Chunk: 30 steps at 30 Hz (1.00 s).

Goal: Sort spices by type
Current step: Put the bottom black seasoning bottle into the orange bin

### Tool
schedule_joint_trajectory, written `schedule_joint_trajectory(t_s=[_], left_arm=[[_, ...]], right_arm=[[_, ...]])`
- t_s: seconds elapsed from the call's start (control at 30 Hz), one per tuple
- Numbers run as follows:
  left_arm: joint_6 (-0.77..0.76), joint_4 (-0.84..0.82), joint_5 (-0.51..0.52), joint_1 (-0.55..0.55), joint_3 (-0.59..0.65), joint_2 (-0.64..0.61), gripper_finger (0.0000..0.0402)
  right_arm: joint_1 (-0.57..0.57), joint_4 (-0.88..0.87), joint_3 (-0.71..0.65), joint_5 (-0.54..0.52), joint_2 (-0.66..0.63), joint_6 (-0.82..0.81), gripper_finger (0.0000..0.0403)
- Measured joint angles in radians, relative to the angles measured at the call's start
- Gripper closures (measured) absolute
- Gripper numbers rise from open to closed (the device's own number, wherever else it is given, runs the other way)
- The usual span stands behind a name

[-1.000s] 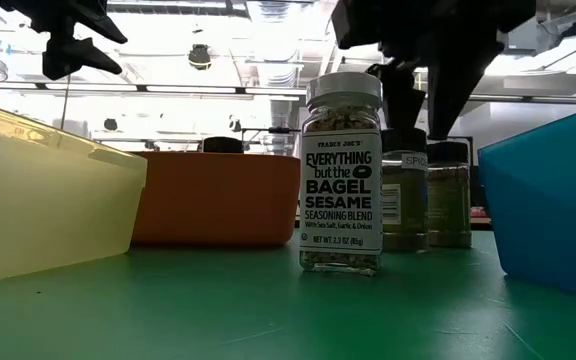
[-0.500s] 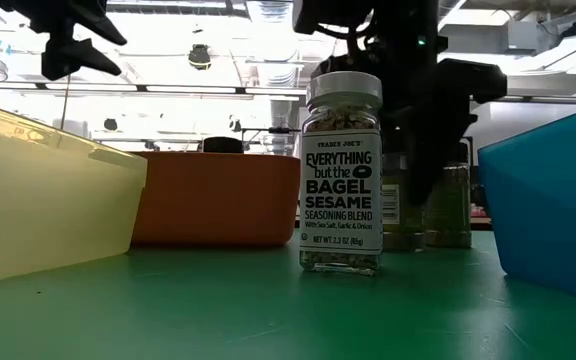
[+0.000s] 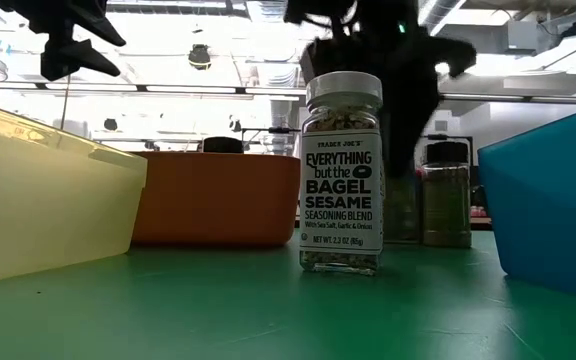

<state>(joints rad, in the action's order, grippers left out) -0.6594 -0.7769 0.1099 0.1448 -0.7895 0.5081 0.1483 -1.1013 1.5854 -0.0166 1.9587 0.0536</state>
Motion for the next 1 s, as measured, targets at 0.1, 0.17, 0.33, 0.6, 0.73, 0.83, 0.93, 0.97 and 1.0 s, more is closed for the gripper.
schedule_joint_trajectory(t_s=[0.1,0.17,0.33,0.6,0.73,0.83,0.93,0.97,1.0], left_arm=[[0.010,-0.004,-0.006,0.000,0.000,-0.001,0.0196],[0.028,-0.005,-0.006,0.000,0.000,-0.001,0.0196],[0.060,-0.004,-0.007,0.000,0.000,-0.001,0.0196],[0.061,-0.003,-0.008,0.000,0.000,-0.001,0.0196],[0.060,-0.003,-0.009,0.000,0.000,-0.001,0.0196],[0.060,-0.002,-0.009,0.000,0.000,-0.001,0.0196],[0.059,0.000,-0.009,0.000,0.000,-0.001,0.0196],[0.058,0.001,-0.009,0.000,0.000,-0.001,0.0196],[0.056,0.001,-0.009,0.000,0.000,0.000,0.0196]], right_arm=[[-0.014,-0.049,0.107,0.001,0.000,-0.004,0.0190],[-0.024,-0.071,0.180,-0.004,-0.001,-0.003,0.0188],[-0.056,-0.109,0.302,-0.010,-0.002,-0.020,0.0177],[-0.081,0.034,0.348,-0.013,0.014,-0.020,0.0181],[-0.090,0.043,0.347,-0.012,0.063,-0.027,0.0179],[-0.092,0.062,0.347,-0.012,0.093,-0.024,0.0180],[-0.091,0.081,0.348,-0.012,0.122,-0.007,0.0180],[-0.091,0.080,0.346,-0.012,0.127,0.000,0.0180],[-0.090,0.082,0.343,-0.012,0.141,0.005,0.0180]])
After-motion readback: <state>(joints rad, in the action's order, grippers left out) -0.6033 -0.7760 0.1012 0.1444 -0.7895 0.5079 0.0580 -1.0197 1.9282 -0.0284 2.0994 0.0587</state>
